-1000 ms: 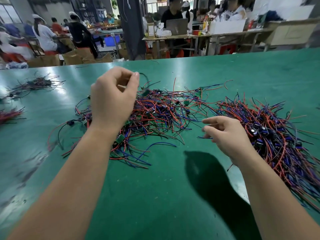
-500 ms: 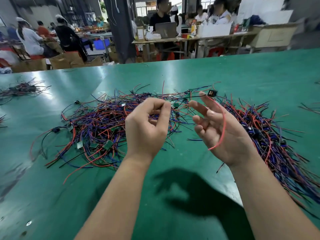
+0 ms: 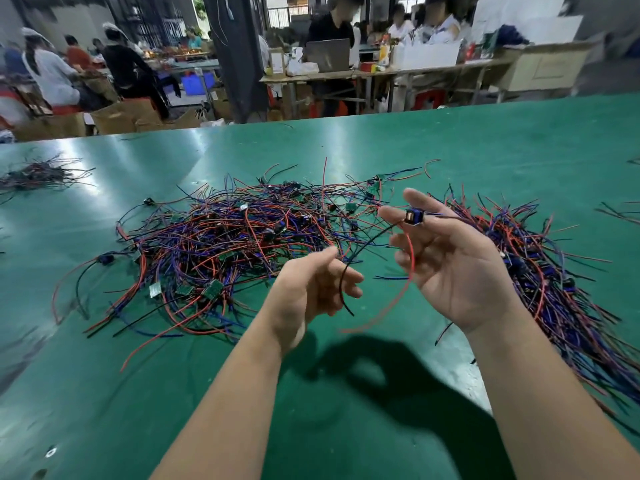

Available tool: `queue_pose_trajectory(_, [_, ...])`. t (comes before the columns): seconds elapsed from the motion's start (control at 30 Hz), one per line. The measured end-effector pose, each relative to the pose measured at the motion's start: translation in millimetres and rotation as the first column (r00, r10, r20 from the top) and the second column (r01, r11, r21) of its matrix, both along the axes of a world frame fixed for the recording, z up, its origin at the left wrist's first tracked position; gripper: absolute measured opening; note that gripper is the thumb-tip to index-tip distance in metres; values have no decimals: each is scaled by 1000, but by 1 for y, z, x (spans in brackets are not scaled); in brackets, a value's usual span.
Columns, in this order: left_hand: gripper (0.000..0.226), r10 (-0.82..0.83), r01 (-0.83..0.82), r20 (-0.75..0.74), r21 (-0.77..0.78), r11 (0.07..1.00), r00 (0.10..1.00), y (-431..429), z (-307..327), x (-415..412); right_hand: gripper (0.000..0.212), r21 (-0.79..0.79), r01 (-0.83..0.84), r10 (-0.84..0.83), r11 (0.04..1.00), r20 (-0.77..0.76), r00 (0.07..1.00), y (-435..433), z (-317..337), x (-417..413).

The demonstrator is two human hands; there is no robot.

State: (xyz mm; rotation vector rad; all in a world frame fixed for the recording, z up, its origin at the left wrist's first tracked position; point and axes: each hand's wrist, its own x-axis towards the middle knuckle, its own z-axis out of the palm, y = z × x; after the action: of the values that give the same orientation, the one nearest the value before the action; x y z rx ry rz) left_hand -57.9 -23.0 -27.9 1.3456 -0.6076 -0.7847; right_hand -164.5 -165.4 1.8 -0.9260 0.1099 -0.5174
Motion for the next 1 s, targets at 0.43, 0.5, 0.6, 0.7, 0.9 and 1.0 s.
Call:
queue_pose_trajectory(0.43, [34,-320,208,-442,-282,936,838,-7,3,-22,16,-156,-192,178,969,-95,979,17,-14,8])
queue_pose_trajectory(0.5, [29,-262,144,-464,-275,951,846,-8,3,-23,21,-233,-145,122,962,-109,986,17,-16,9])
queue_pose_trajectory(0.6, [20,-128,36,-424,-218,975,896,-10,-1,-21,26,-288,-56,16,956,-140,990,17,-17,11])
queue_pose_trajectory(0.7, [14,-9,-50,-379,-144,988,925,-10,-3,-18,24,-301,8,-71,954,-197,978,15,-17,11])
queue_pose_trajectory(0.9, [8,51,-66,-254,-51,997,966,-9,-10,-16,12,-264,99,-172,959,-270,947,7,-19,13])
queue_pose_trajectory(1.0, [11,-9,8,-123,-4,1000,992,-8,-13,-19,14,-240,75,-143,968,-281,949,3,-18,10])
